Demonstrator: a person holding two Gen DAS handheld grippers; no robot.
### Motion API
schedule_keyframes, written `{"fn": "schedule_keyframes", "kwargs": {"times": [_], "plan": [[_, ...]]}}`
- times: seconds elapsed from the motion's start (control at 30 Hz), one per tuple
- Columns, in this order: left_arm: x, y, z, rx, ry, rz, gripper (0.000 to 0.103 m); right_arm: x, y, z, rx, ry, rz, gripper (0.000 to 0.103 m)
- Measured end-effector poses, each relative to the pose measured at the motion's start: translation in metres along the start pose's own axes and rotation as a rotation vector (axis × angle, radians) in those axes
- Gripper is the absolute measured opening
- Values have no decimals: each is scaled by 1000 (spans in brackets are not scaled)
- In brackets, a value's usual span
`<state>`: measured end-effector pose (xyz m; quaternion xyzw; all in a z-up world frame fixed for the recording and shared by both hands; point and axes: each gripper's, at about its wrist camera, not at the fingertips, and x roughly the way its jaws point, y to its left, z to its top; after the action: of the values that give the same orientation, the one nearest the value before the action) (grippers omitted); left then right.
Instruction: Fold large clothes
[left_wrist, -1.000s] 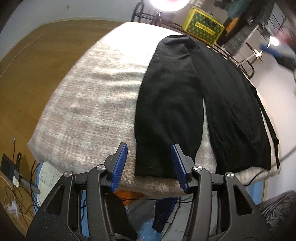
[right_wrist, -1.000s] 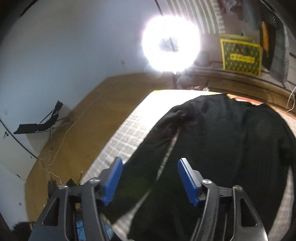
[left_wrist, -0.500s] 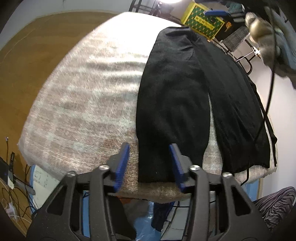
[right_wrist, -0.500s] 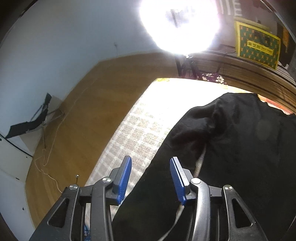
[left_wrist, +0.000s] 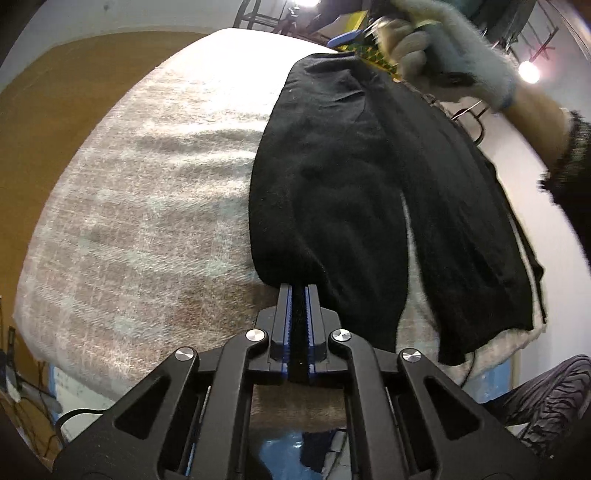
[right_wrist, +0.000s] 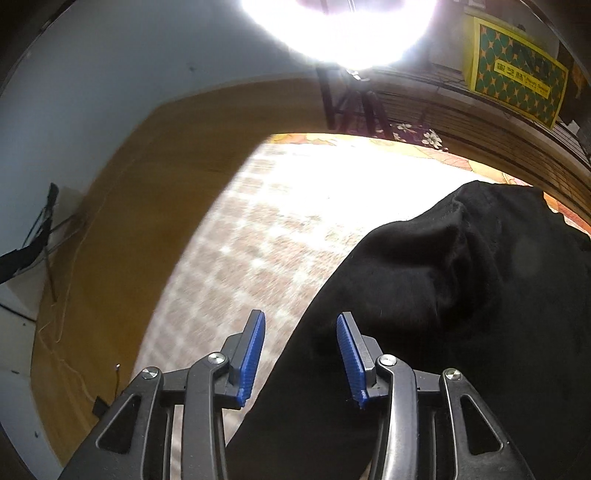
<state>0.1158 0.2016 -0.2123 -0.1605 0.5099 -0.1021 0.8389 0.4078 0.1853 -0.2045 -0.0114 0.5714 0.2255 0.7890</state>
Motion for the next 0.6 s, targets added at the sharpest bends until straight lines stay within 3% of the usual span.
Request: {"fn": "schedule_keyframes", "kwargs": {"times": [0.2, 0.6], "plan": [[-11, 0, 3, 7, -47, -51, 4, 31, -1, 16, -10, 27, -83, 40], [-19, -12, -1, 107, -80, 32, 4, 65, 16, 19, -106, 75, -232, 41]]}}
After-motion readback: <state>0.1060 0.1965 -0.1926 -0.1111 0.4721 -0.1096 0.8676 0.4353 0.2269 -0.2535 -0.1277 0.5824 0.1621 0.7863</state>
